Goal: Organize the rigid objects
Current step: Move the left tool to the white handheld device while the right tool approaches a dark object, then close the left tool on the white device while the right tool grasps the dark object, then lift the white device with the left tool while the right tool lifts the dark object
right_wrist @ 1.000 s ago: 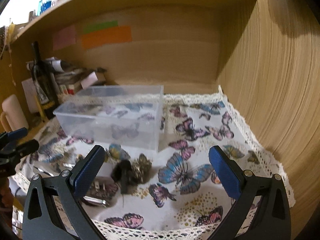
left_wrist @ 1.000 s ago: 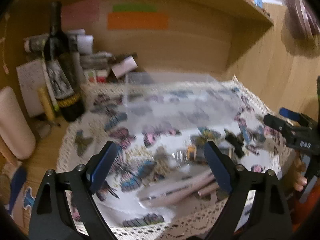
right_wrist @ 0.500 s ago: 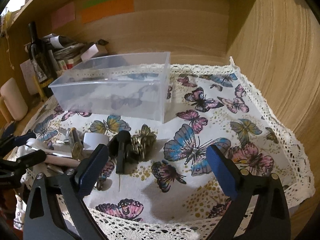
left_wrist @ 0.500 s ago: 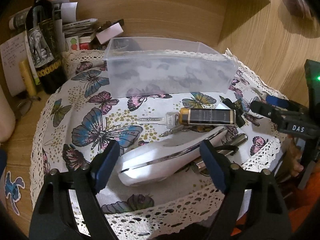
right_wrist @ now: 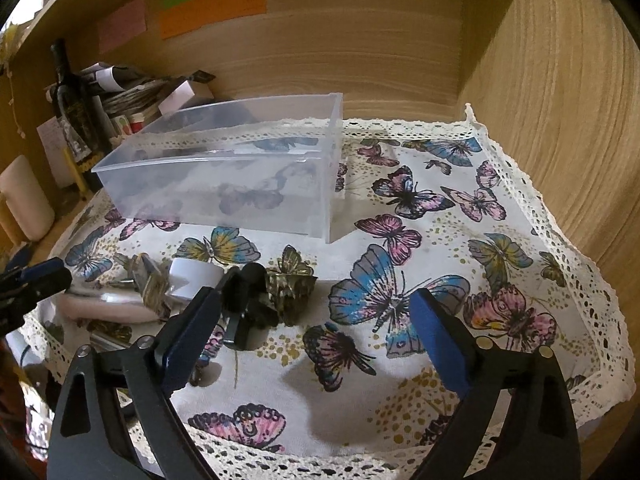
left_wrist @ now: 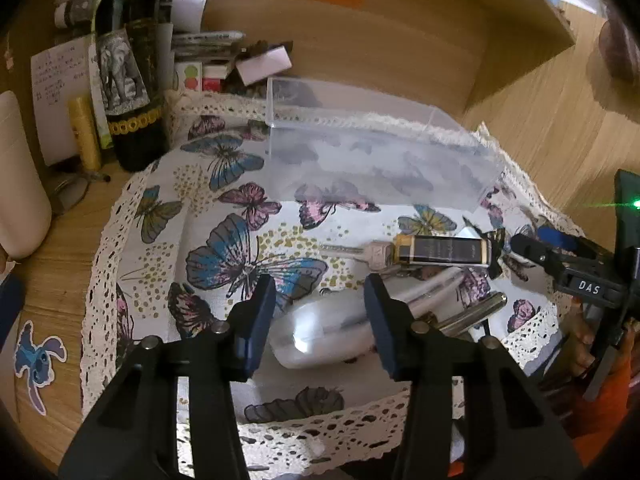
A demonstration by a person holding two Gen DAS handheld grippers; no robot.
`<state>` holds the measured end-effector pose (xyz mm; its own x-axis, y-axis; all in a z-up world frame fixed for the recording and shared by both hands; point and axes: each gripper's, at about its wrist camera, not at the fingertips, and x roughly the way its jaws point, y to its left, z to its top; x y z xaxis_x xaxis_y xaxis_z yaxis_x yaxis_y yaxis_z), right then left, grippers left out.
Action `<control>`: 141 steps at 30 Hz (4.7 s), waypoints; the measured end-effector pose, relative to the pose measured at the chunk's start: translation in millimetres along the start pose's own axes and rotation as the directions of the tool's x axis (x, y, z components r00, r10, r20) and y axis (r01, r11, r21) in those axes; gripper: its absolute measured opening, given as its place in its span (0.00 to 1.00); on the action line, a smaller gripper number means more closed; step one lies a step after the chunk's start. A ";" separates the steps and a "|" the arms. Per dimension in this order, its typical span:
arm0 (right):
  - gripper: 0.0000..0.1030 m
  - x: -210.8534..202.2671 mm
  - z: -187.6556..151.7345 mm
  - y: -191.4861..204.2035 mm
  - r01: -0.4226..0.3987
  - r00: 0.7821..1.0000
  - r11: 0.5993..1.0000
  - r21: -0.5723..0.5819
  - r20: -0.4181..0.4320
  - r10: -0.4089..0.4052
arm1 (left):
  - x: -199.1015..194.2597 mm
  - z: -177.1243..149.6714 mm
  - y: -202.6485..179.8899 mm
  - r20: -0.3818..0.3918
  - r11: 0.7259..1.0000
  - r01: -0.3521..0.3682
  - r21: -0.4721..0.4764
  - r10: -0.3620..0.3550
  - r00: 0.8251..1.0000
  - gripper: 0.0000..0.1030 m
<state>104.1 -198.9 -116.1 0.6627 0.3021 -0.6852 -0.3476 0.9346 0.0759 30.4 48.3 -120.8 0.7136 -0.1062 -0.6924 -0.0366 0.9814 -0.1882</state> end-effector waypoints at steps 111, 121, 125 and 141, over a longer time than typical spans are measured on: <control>0.28 43.5 6.9 7.6 -0.135 0.985 0.991 -0.011 -0.110 0.133 | 44.9 28.8 12.6 -0.175 0.986 -0.164 0.017 0.164 0.971 0.85; 0.28 42.0 6.4 9.5 -0.130 0.987 0.991 -0.020 -0.099 0.127 | 49.5 13.5 15.6 -0.258 0.993 -0.089 -0.083 0.065 0.964 0.87; 0.28 42.5 6.3 8.9 -0.137 0.985 0.990 -0.019 -0.107 0.134 | 58.0 10.6 3.6 -0.241 0.993 -0.088 -0.076 0.067 0.968 0.89; 0.28 31.3 7.4 5.1 -0.108 0.992 0.994 -0.005 -0.064 0.107 | 68.8 38.2 -5.7 -0.133 0.994 -0.099 0.043 0.104 0.986 0.38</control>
<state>128.0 -183.3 -131.8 0.5782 0.3878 -0.7179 -0.4203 0.8957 0.1454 106.5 41.5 -140.9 0.6064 -0.0241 -0.7948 -0.0768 0.9931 -0.0886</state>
